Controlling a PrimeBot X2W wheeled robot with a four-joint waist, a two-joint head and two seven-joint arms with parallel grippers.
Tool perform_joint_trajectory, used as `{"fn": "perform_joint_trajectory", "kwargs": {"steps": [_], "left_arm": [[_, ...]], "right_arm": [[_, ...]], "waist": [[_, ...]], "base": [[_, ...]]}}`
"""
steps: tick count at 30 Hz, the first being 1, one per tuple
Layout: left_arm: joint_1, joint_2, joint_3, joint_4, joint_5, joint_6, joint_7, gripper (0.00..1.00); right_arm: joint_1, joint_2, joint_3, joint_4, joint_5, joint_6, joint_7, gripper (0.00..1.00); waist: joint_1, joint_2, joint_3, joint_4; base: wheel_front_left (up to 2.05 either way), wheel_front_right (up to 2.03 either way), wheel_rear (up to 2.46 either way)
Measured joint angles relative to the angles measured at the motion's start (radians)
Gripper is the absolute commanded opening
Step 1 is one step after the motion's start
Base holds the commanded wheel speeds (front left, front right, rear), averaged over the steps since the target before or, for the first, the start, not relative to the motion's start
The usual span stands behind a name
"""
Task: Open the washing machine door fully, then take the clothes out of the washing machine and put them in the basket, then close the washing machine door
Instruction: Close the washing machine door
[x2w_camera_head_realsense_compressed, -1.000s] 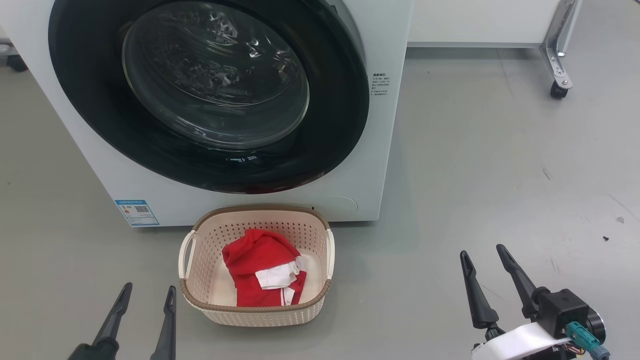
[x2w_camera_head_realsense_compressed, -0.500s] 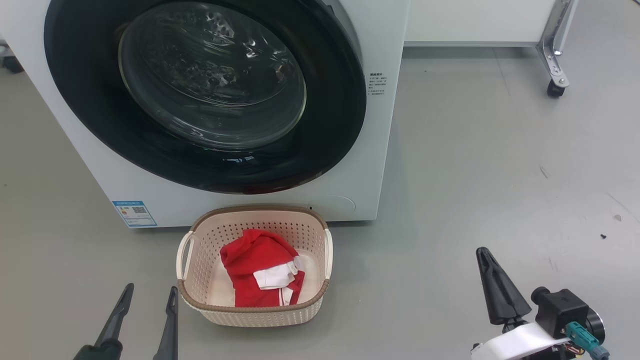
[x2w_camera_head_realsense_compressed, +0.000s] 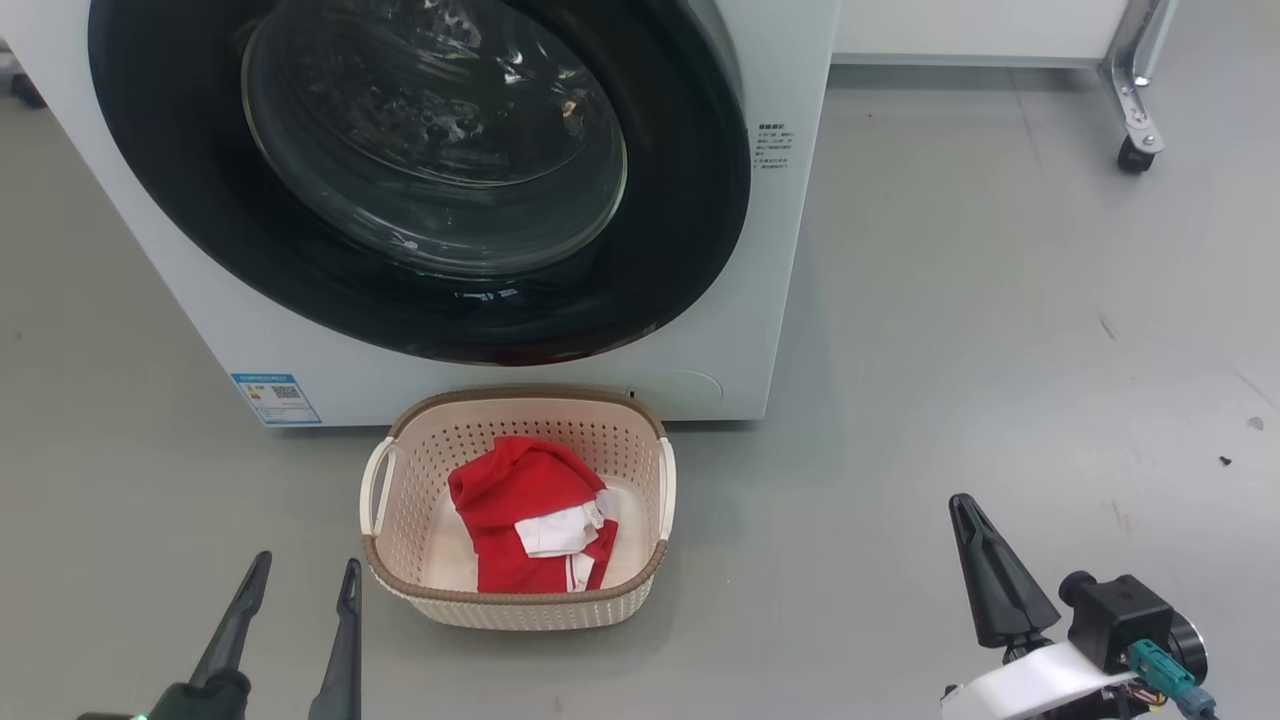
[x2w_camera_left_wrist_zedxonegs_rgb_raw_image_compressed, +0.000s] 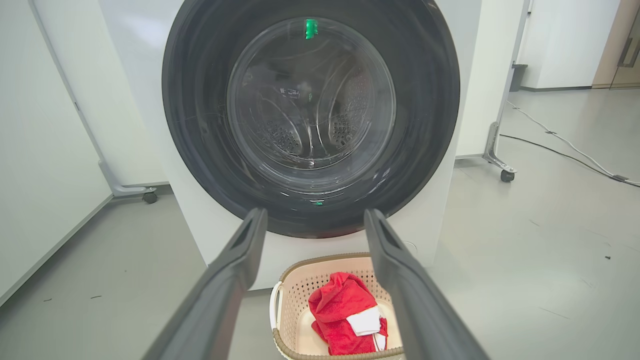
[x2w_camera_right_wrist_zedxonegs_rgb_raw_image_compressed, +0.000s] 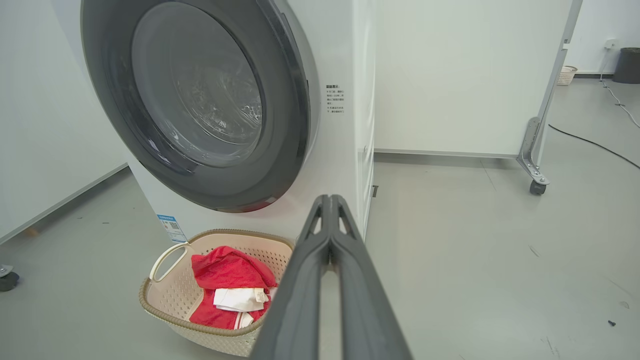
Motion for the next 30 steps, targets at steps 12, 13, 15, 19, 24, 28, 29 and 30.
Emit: {"fn": "perform_joint_trajectory", "kwargs": {"steps": [12,13,15,19,24,28,29,30], "left_arm": [[-0.062,-0.008,-0.024,-0.014,0.001,0.001,-0.009,1.0],[-0.07,-0.01,-0.027,-0.015,0.001,0.0,-0.009,1.0],[-0.086,-0.014,-0.031,-0.018,0.001,-0.004,-0.014,1.0],[-0.115,-0.026,-0.038,-0.019,0.006,-0.009,-0.018,1.0],[-0.143,-0.037,-0.049,-0.018,0.007,-0.014,-0.025,1.0],[-0.164,-0.043,-0.058,-0.017,0.007,-0.021,-0.026,1.0],[-0.17,-0.046,-0.06,-0.016,0.007,-0.021,-0.027,1.0],[-0.177,-0.048,-0.062,-0.015,0.007,-0.022,-0.031,1.0]], "right_arm": [[-0.126,-0.044,0.013,0.01,-0.018,0.01,0.018,0.0],[-0.143,-0.046,0.014,0.011,-0.019,0.014,0.019,0.0],[-0.18,-0.051,0.019,0.012,-0.028,0.016,0.027,0.0],[-0.258,-0.067,0.024,0.02,-0.035,0.018,0.037,0.0],[-0.354,-0.07,0.035,0.036,-0.035,0.025,0.056,0.0],[-0.425,-0.072,0.043,0.054,-0.033,0.026,0.069,0.0],[-0.443,-0.075,0.046,0.06,-0.033,0.026,0.074,0.0],[-0.46,-0.077,0.047,0.066,-0.033,0.026,0.079,0.0]], "waist": [[0.0,0.0,0.064,0.044],[0.0,0.0,0.071,0.049],[0.0,0.0,0.086,0.061],[0.0,0.0,0.114,0.088],[0.0,0.0,0.151,0.121],[0.0,0.0,0.181,0.147],[0.0,0.0,0.189,0.154],[0.0,0.0,0.196,0.161]], "base": [[0.0,0.0,0.0],[0.0,0.0,0.0],[0.0,0.0,0.0],[0.0,0.0,0.0],[0.0,0.0,0.0],[0.0,0.0,0.0],[0.0,0.0,0.0],[0.0,0.0,0.0]]}}
